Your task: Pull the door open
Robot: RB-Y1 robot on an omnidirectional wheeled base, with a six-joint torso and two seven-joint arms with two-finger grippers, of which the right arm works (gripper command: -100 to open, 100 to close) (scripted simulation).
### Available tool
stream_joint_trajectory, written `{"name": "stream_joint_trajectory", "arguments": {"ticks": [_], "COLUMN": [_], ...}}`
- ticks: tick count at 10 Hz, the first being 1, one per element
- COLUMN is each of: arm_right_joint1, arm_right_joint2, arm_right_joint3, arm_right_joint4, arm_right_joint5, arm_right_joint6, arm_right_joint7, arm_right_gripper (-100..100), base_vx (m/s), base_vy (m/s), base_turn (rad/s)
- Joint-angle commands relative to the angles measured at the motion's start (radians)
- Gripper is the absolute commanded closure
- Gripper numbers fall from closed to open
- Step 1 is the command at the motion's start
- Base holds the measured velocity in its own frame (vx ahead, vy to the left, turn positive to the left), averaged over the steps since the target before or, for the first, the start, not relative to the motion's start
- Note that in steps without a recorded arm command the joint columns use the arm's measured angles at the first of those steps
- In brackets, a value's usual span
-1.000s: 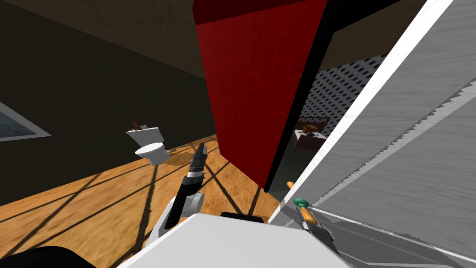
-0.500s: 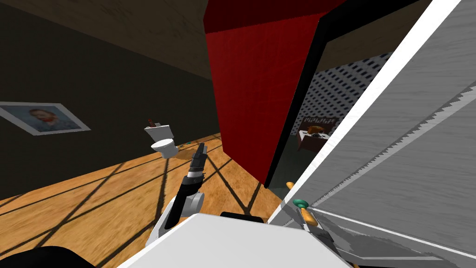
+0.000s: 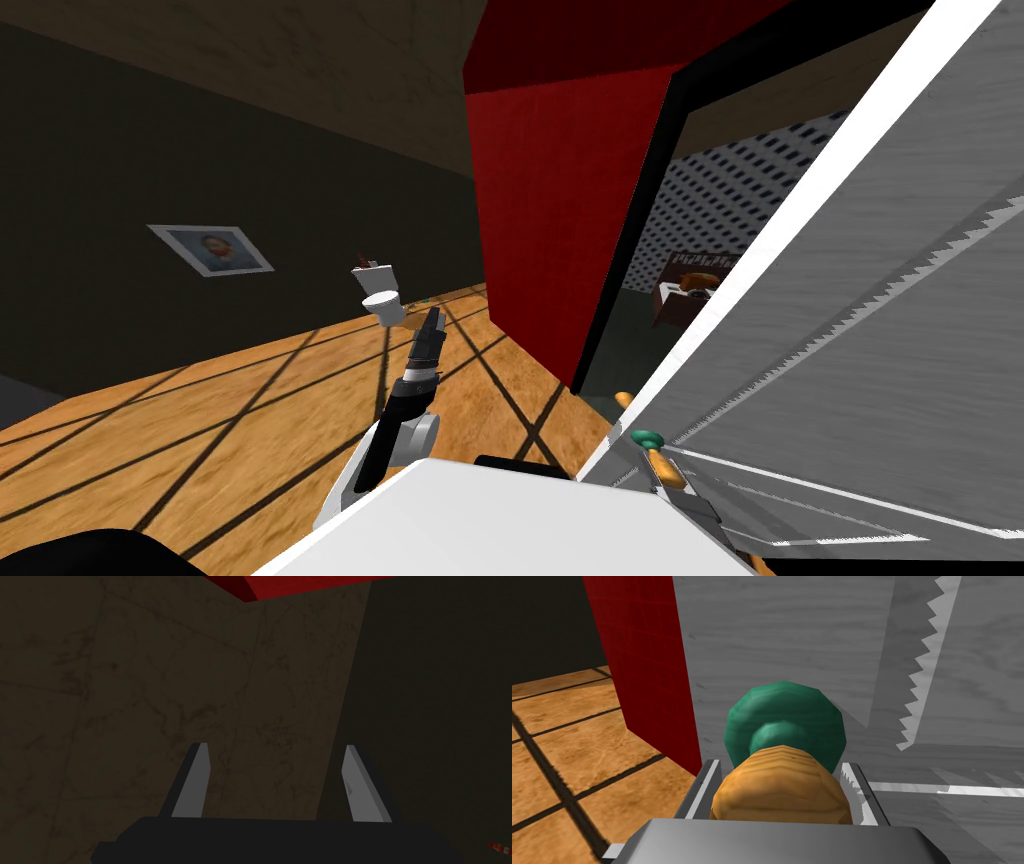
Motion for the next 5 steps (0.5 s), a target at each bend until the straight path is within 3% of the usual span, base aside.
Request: {"name": "stream_joint_trajectory", "arguments": {"ticks": [1,2,3,4,5], "arm_right_joint1": [-0.002,-0.005,-0.007,-0.011,-0.013], "arm_right_joint2": [-0.011,-0.015,-0.01,-0.013,-0.015], "arm_right_joint3": [0.007,0.012,0.012,0.02,0.023], "arm_right_joint4": [0.013,0.022,0.021,0.036,0.042], "arm_right_joint5": [0.006,0.01,0.009,0.015,0.017], "arm_right_joint6": [-0.018,-0.025,-0.016,-0.026,-0.031], "arm_right_joint7": [-0.017,-0.025,-0.02,-0.032,-0.037], "arm_right_gripper": [100,100,100,100,100], "base_vx": [-0.283,-0.241,-0.1,-0.132,-0.208], "base_vy": [-0.026,-0.025,-0.01,-0.019,-0.046], "base_turn": [0.135,0.125,0.026,0.11,0.186]}}
